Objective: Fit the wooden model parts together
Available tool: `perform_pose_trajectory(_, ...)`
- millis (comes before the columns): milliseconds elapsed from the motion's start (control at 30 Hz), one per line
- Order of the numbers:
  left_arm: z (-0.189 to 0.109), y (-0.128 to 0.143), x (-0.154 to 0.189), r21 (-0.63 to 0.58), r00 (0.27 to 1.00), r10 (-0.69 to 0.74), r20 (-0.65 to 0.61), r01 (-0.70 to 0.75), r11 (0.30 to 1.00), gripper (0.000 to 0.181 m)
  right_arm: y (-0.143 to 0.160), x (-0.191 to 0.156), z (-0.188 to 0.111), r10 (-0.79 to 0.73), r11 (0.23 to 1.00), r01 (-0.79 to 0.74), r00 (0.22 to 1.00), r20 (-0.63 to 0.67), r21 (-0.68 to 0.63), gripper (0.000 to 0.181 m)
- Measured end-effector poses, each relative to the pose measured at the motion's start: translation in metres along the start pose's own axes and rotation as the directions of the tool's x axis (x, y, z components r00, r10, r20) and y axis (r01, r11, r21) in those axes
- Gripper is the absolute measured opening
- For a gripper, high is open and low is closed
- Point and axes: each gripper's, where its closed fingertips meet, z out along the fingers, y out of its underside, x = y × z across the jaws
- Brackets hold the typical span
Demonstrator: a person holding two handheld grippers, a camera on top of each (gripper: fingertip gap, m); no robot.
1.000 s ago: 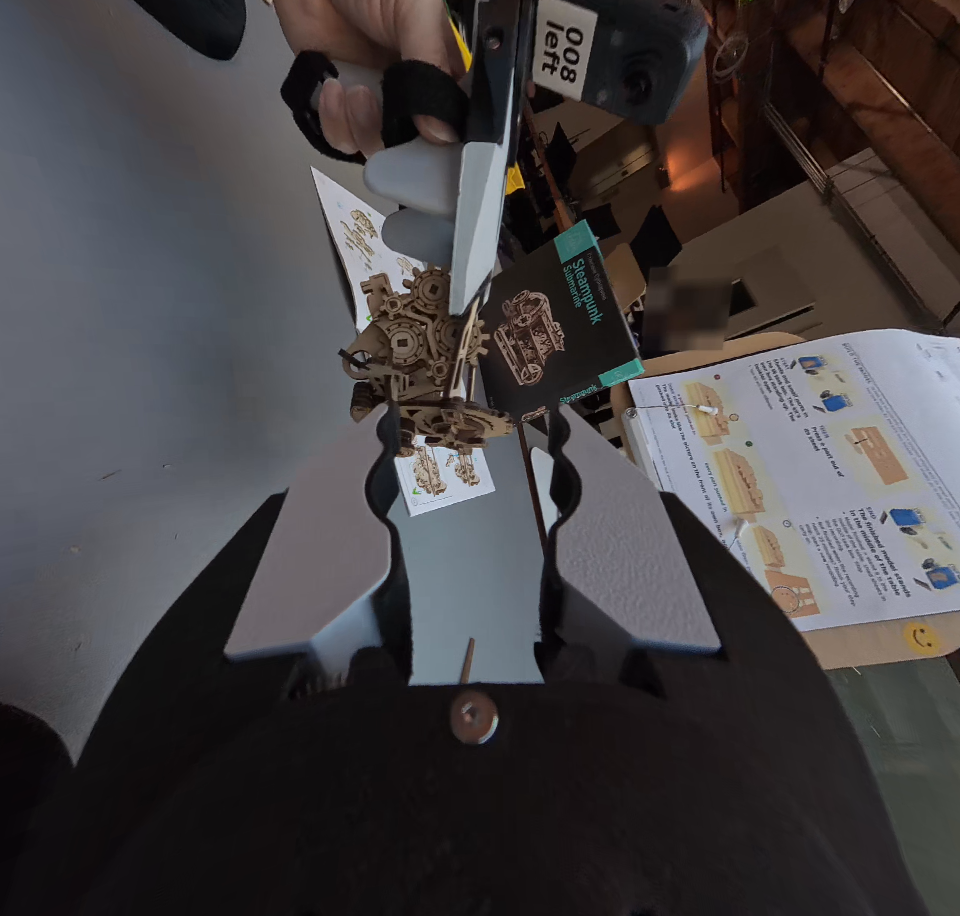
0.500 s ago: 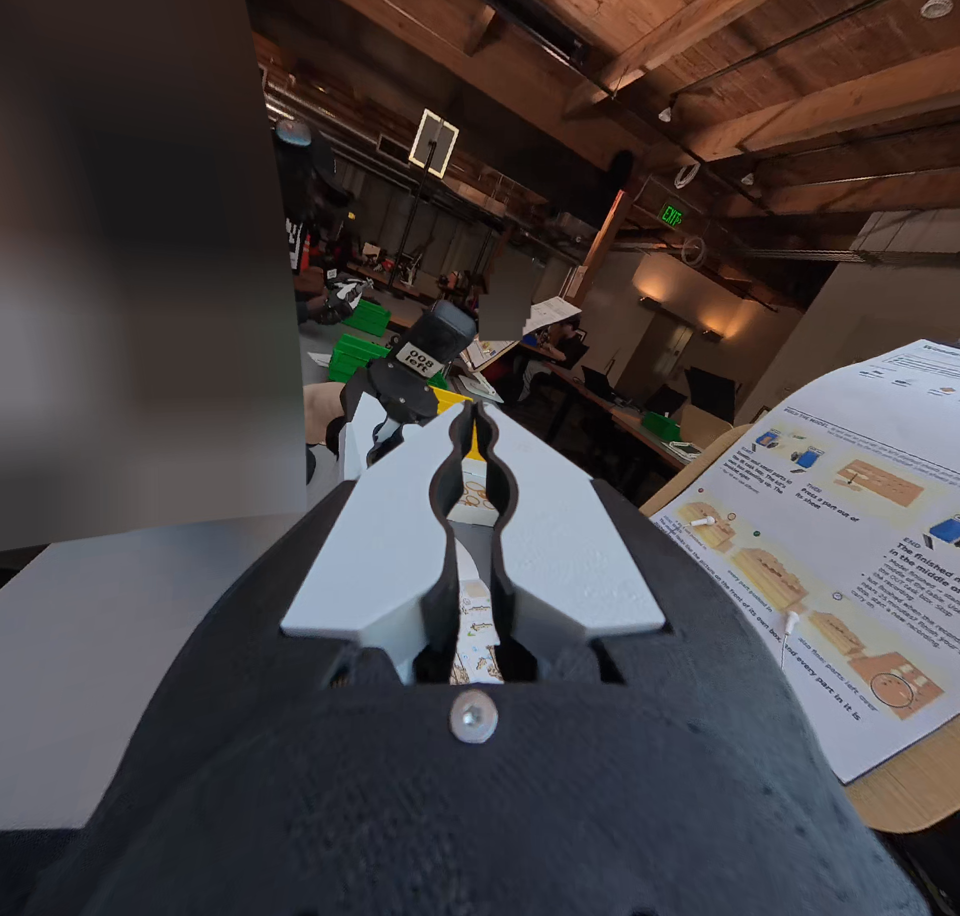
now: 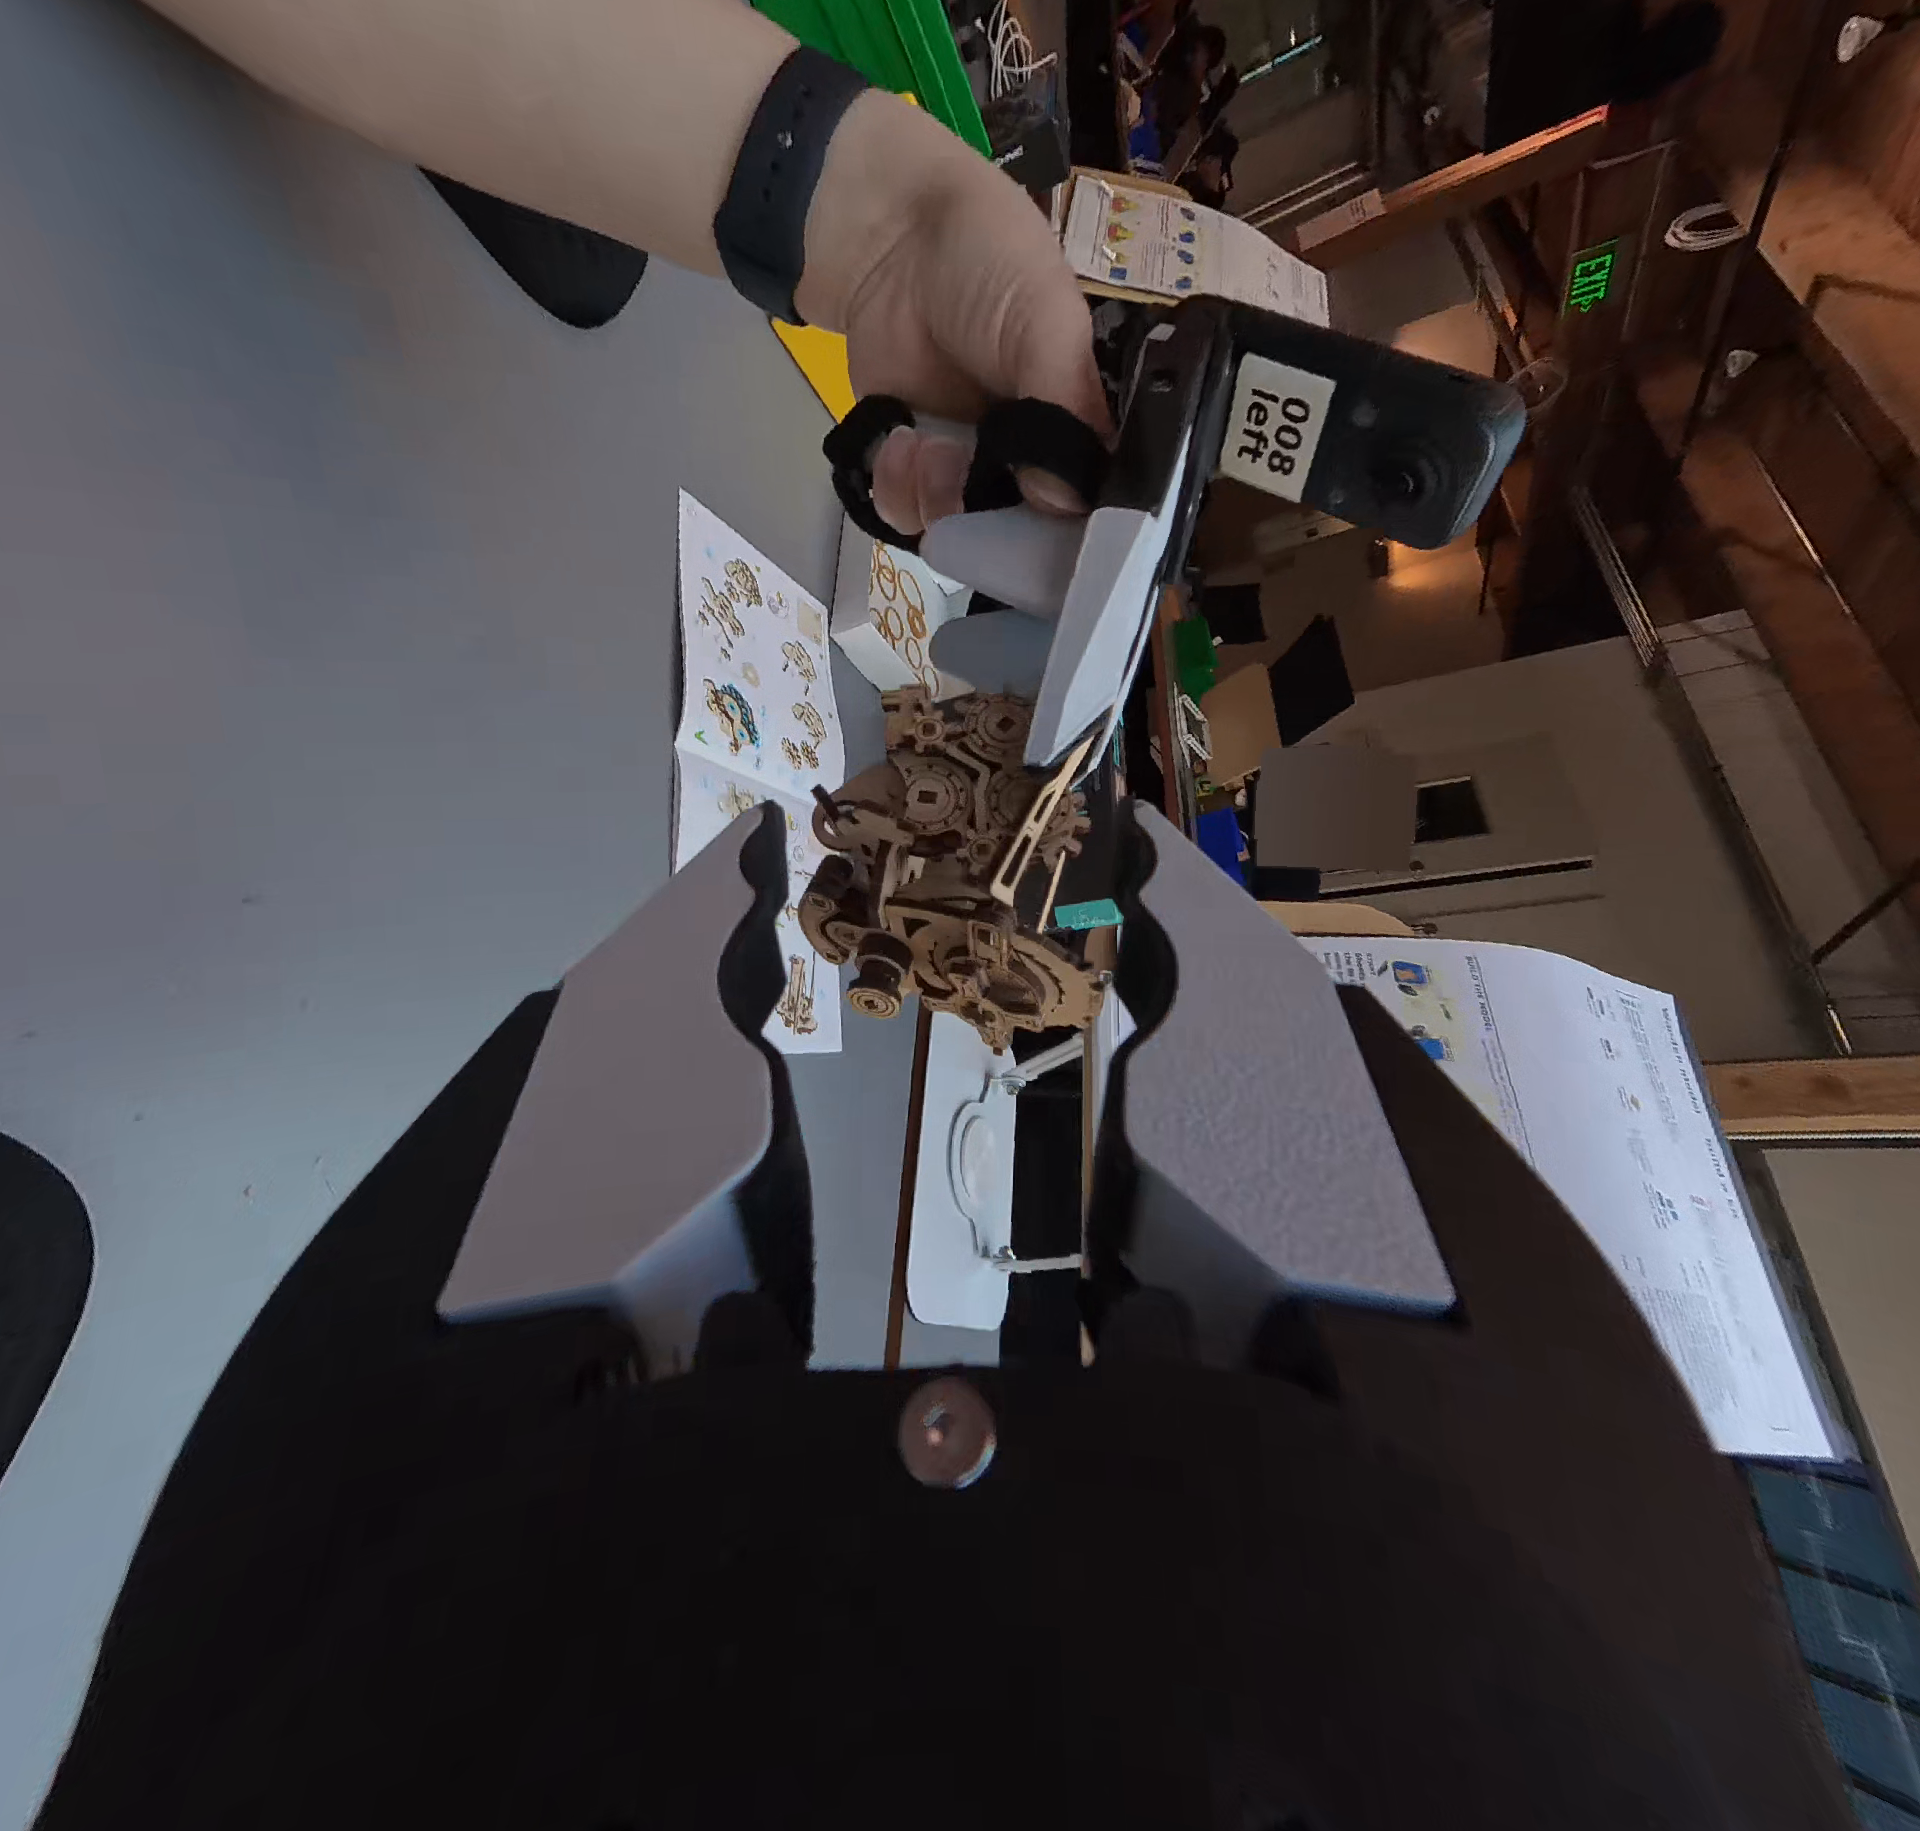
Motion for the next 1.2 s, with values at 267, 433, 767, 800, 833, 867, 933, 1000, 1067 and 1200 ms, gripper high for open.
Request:
perform_pose_trajectory(267, 0.003, 0.004, 0.008, -0.028, 0.994, 0.105, -0.029, -0.106, 0.994, 0.015, 0.022, -0.007, 0.011, -0.062, 0.992, 0.062, 0.998, -0.001, -0.107, 0.047)
perform_pose_trajectory(433, 0.003, 0.005, 0.019, -0.059, 0.944, 0.33, 0.012, -0.328, 0.943, 0.015, 0.006, -0.002, 0.006, -0.139, 0.989, 0.135, 0.989, -0.057, -0.066, 0.042)
perform_pose_trajectory(767, 0.002, 0.005, 0.035, -0.061, 0.884, 0.468, -0.001, -0.467, 0.882, 0.016, 0.001, -0.004, 0.007, -0.235, 0.969, 0.227, 0.968, -0.086, -0.097, 0.043)
perform_pose_trajectory(800, 0.001, 0.005, 0.036, -0.06, 0.876, 0.483, 0.0, -0.482, 0.874, 0.016, 0.0, -0.003, 0.007, -0.243, 0.967, 0.234, 0.965, -0.095, -0.097, 0.043)
perform_pose_trajectory(833, 0.001, 0.005, 0.038, -0.058, 0.865, 0.502, -0.001, -0.502, 0.863, 0.016, -0.002, -0.003, 0.007, -0.25, 0.966, 0.241, 0.963, -0.104, -0.092, 0.043)
perform_pose_trajectory(867, 0.0, 0.005, 0.04, -0.058, 0.854, 0.52, 0.001, -0.519, 0.853, 0.016, -0.004, -0.003, 0.007, -0.255, 0.965, 0.246, 0.961, -0.11, -0.086, 0.043)
perform_pose_trajectory(933, 0.0, 0.005, 0.042, -0.062, 0.849, 0.529, 0.003, -0.528, 0.847, 0.015, -0.007, -0.002, 0.007, -0.256, 0.965, 0.247, 0.96, -0.116, -0.083, 0.043)
perform_pose_trajectory(1000, -0.001, 0.004, 0.041, -0.069, 0.844, 0.536, 0.017, -0.534, 0.843, 0.015, -0.011, -0.002, 0.005, -0.228, 0.973, 0.223, 0.967, -0.11, -0.06, 0.043)
perform_pose_trajectory(1067, -0.002, 0.004, 0.04, -0.079, 0.824, 0.566, 0.036, -0.562, 0.823, 0.015, -0.017, 0.001, 0.0, -0.184, 0.983, 0.183, 0.976, -0.116, -0.02, 0.043)
perform_pose_trajectory(1200, -0.004, -0.002, 0.043, -0.068, 0.763, 0.641, 0.085, -0.637, 0.768, 0.015, -0.026, 0.012, -0.015, 0.011, 0.997, -0.004, 0.996, -0.087, 0.072, 0.042)
